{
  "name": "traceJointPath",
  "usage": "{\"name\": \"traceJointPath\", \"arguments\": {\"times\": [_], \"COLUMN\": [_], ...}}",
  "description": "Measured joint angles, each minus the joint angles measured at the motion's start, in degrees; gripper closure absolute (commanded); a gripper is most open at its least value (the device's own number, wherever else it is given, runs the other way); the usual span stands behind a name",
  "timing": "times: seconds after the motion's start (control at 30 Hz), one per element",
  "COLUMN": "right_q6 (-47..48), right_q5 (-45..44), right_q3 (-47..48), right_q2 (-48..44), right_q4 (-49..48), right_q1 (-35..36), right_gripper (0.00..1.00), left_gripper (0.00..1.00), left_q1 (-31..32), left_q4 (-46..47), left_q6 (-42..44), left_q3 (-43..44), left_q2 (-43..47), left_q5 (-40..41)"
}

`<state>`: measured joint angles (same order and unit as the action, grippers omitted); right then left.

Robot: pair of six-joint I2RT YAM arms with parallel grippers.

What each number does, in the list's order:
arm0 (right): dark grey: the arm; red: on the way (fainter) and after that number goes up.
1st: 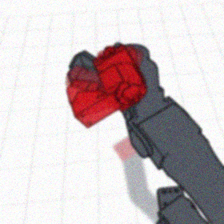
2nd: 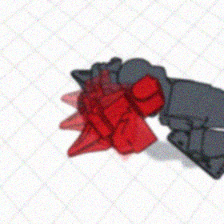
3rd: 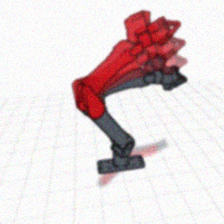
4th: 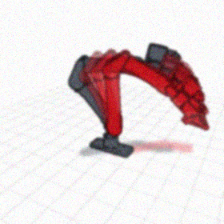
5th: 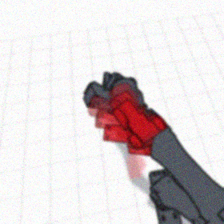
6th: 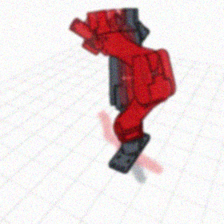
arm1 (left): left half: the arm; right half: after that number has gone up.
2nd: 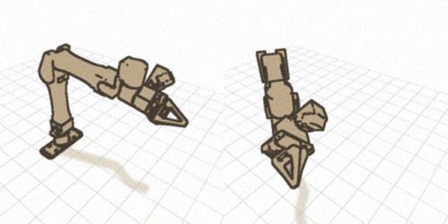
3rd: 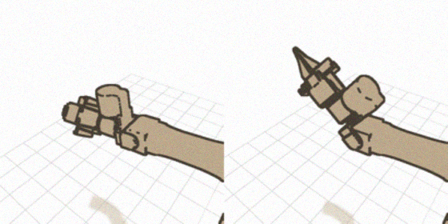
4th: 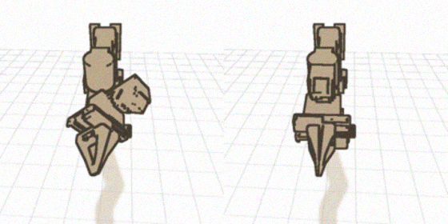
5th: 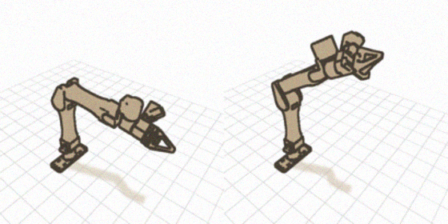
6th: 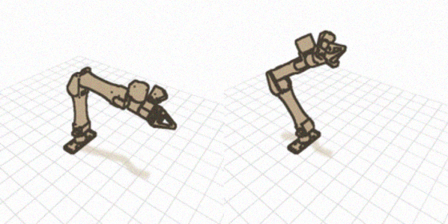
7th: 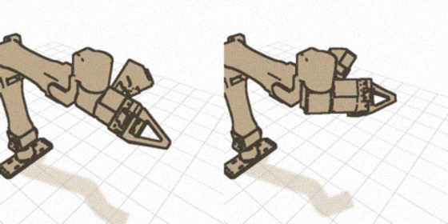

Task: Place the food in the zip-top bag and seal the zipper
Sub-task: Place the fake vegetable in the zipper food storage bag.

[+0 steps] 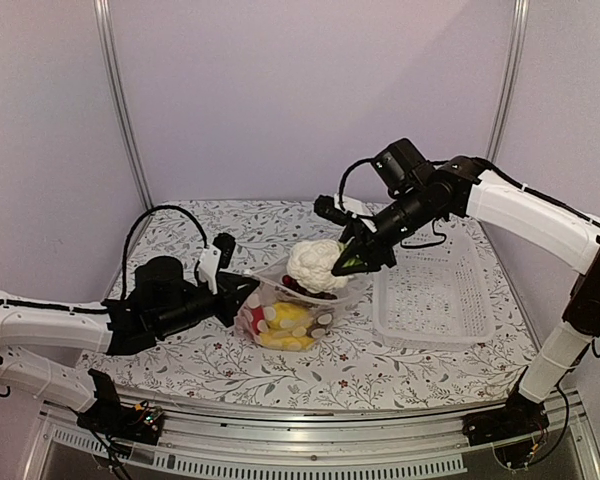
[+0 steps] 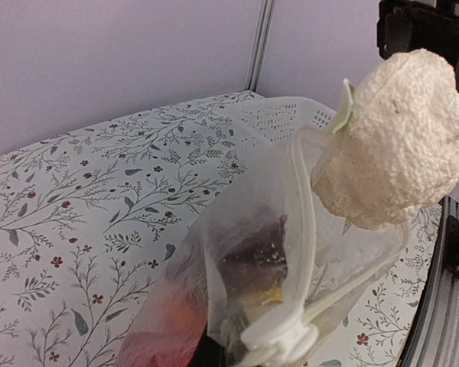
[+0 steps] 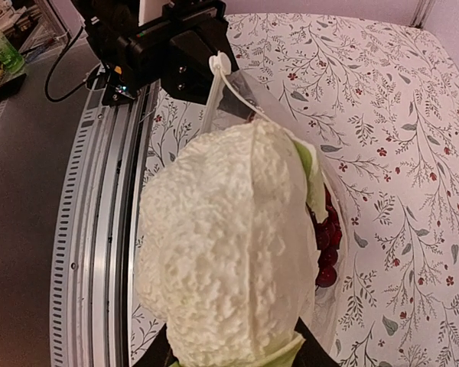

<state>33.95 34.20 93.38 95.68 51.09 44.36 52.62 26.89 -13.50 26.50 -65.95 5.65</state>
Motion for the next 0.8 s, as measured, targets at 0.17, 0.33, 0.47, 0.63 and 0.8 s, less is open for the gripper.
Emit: {"name": "traceJointPath", "arguments": {"times": [0.17, 0.33, 0.47, 0.63, 0.8], "right_q6": [0.1, 0.3, 0.4, 0.4, 0.6], "right_q5": [0.0, 0.0, 0.0, -0.1, -0.2], "right_q3": [0.0, 0.0, 0.0, 0.0, 0.0], "right_q2": [0.7, 0.9, 1.0, 1.2, 1.2], "right_q4": [0.3, 0.4, 0.4, 0.6, 1.0], "right_q1": [0.0, 0.0, 0.0, 0.0, 0.0], "right_gripper": [0.66, 0.65, 0.65, 0.65, 0.65], "left_gripper": [1.00, 1.00, 1.00, 1.00, 1.00], "left_q1": [0.0, 0.0, 0.0, 0.0, 0.0], "left_q4": [0.3, 0.5, 0.5, 0.5, 0.5], "left_q6": [0.0, 0.0, 0.0, 0.0, 0.0], "left_q3": [0.0, 0.0, 0.0, 0.0, 0.0], "left_q2": [-0.7, -0.7, -0.7, -0.7, -0.7], "left_q5": [-0.3, -0.3, -0.4, -0.5, -0.7]}}
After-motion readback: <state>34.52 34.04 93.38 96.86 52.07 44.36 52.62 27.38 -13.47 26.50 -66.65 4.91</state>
